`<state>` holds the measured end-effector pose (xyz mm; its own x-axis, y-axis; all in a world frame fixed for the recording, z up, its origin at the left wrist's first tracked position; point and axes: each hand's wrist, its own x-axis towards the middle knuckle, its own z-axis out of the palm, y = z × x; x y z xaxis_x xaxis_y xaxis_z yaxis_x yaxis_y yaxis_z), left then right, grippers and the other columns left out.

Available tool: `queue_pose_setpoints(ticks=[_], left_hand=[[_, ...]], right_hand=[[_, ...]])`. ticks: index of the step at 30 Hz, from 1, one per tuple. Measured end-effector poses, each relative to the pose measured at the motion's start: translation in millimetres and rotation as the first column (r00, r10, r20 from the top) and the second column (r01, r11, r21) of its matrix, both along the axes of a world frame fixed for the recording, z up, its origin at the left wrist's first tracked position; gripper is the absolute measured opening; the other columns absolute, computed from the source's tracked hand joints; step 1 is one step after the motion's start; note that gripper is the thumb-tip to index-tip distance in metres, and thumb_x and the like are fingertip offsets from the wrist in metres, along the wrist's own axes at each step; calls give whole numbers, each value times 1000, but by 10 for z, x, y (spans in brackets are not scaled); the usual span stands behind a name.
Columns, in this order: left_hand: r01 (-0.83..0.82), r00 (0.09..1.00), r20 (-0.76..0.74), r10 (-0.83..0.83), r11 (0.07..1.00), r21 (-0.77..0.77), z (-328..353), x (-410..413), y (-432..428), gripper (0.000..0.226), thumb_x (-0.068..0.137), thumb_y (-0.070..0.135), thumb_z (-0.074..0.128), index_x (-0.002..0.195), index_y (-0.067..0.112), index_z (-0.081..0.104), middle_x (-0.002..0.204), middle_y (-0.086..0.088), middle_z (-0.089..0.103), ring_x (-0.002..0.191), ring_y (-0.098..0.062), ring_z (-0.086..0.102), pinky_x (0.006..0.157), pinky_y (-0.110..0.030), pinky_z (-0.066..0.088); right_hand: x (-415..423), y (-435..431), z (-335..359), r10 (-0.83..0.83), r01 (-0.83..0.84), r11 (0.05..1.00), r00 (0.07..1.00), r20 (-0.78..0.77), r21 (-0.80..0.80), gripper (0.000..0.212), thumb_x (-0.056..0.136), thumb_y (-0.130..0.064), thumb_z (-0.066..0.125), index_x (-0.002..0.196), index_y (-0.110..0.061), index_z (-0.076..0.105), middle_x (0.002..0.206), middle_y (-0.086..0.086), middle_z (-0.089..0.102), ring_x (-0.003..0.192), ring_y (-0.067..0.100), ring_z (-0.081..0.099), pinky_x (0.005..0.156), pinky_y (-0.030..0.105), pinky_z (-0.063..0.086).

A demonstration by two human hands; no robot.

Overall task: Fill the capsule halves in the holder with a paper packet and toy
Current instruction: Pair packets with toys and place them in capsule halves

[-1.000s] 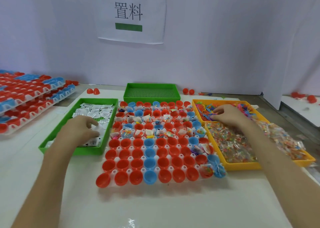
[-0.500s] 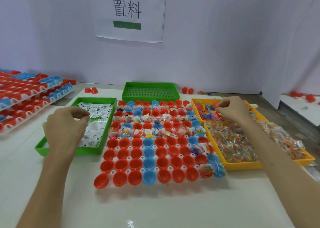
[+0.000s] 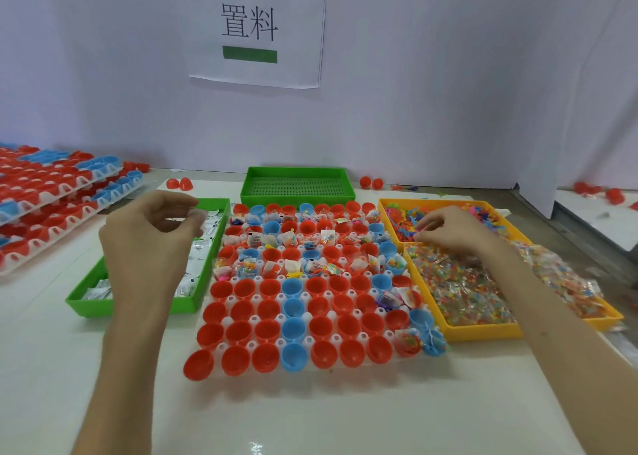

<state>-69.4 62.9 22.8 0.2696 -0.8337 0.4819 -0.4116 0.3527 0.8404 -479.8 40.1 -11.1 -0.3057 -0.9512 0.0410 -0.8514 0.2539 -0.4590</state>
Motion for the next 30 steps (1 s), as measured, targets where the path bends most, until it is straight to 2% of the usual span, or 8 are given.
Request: queue_pose_setpoints(ticks=[3, 9, 14, 18, 20, 22, 25, 30], left_hand=[[86, 989, -121, -91, 995, -47, 82, -208, 147, 16, 81, 11, 81, 88, 24, 74, 81, 6, 74, 74, -15, 73, 75, -30, 59], [291, 868, -392, -305, 952, -94, 108, -623, 406, 17, 79, 10, 81, 80, 26, 76, 75, 6, 76, 72, -7, 72, 66, -14, 53], [371, 791, -504, -348, 927, -58, -82, -864, 625, 19, 79, 6, 80, 78, 25, 77, 75, 4, 76, 70, -7, 72, 63, -14, 53], [403, 768, -530, -359, 915, -35, -154, -952, 698, 19, 79, 1, 79, 82, 19, 75, 75, 2, 76, 72, -8, 73, 64, -14, 54], [421, 759, -530, -378, 906, -42, -140, -970, 711, 19, 78, 1, 80, 84, 19, 75, 77, 2, 77, 74, -10, 74, 66, -14, 55], [429, 761, -525, -382, 903, -34, -132, -996, 720, 20, 78, 3, 81, 84, 20, 75, 79, 1, 76, 76, -15, 74, 67, -18, 57], [446, 763, -517, -389, 895, -15, -133, -1046, 726, 20, 79, 4, 80, 84, 22, 75, 83, -2, 76, 80, -25, 74, 73, -30, 60], [465, 740, -533, -409, 884, -33, -106, -1135, 792, 21, 81, 5, 79, 88, 25, 78, 84, -1, 76, 83, -22, 73, 71, -26, 59]], right_hand=[[20, -41, -15, -15, 15, 1000, 999, -39, -19, 13, 88, -25, 75, 99, -18, 78, 102, 0, 72, 95, 16, 64, 85, 37, 54], [98, -66, -12, -76, 68, 996, 983, -169, -51, 6, 88, -28, 75, 85, -24, 77, 95, -3, 74, 91, 13, 62, 88, 44, 55], [28, -9, 78, -136, 117, 961, 989, -57, -252, 8, 81, -18, 82, 79, -24, 77, 85, -1, 73, 73, 3, 58, 65, 27, 47], [109, 86, 158, -219, 206, 908, 976, 7, -364, 10, 80, -23, 83, 88, -21, 77, 87, 4, 73, 77, 16, 65, 68, 30, 51], [203, 190, 266, -208, 230, 869, 973, 98, -437, 13, 83, -22, 81, 95, -17, 78, 88, 5, 73, 73, 12, 64, 61, 24, 48], [354, 386, 402, -144, 237, 842, 965, 220, -485, 14, 87, -20, 77, 100, -17, 78, 90, 1, 74, 72, 3, 63, 56, 20, 45], [709, 861, 603, 101, 211, 786, 884, 457, -581, 11, 85, -23, 78, 96, -27, 78, 84, -8, 76, 79, 5, 72, 68, 20, 53], [1455, 1456, 679, 465, 18, 729, 721, 514, -685, 14, 76, -17, 81, 88, -25, 79, 83, -9, 77, 80, 7, 74, 70, 12, 54]])
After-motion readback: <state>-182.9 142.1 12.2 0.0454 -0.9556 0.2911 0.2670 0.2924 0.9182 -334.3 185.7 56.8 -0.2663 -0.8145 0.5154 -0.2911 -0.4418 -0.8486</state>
